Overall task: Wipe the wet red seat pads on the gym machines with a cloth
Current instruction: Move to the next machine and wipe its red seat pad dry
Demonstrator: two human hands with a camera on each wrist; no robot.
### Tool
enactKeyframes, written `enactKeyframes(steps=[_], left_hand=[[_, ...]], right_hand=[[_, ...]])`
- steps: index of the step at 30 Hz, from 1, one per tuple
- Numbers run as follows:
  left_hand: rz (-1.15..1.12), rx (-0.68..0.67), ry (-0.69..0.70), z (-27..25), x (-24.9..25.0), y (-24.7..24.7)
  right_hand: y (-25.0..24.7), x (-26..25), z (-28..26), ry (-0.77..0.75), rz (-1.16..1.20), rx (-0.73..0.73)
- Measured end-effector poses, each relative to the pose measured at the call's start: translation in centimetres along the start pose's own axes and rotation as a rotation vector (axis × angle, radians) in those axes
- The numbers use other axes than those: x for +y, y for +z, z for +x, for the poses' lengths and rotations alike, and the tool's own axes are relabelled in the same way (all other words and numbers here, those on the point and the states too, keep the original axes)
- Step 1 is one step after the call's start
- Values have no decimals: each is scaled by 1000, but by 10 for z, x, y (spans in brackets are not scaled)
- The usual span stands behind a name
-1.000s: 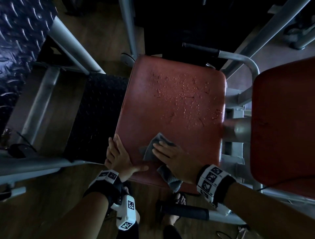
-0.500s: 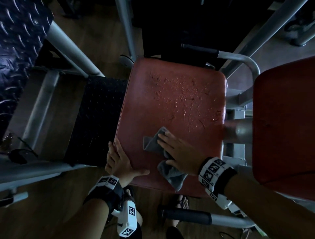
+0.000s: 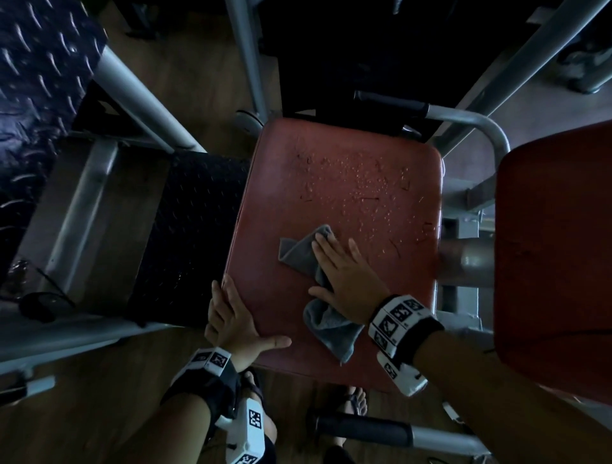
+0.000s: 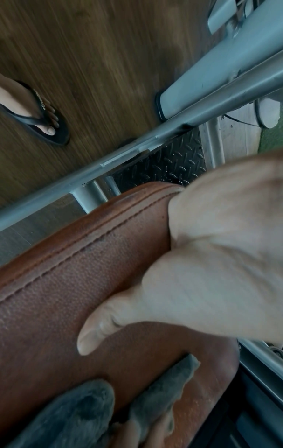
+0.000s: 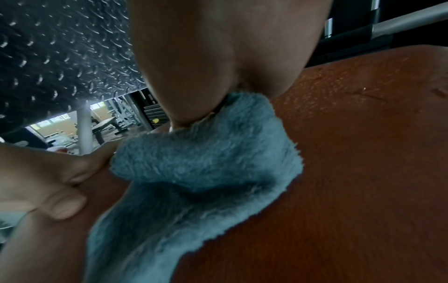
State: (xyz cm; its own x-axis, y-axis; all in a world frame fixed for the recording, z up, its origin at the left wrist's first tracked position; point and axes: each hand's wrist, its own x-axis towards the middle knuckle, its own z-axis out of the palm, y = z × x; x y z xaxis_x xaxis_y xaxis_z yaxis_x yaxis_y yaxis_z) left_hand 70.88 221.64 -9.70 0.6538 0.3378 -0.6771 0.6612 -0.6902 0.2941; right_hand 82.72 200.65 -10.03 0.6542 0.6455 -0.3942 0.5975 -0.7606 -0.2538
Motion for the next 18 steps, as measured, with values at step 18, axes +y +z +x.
enactKeyframes(steps=[18], left_hand=[[-25,-11,9,-1,1,-2]], right_hand=[[2,-10,-13,-90,111,-21]])
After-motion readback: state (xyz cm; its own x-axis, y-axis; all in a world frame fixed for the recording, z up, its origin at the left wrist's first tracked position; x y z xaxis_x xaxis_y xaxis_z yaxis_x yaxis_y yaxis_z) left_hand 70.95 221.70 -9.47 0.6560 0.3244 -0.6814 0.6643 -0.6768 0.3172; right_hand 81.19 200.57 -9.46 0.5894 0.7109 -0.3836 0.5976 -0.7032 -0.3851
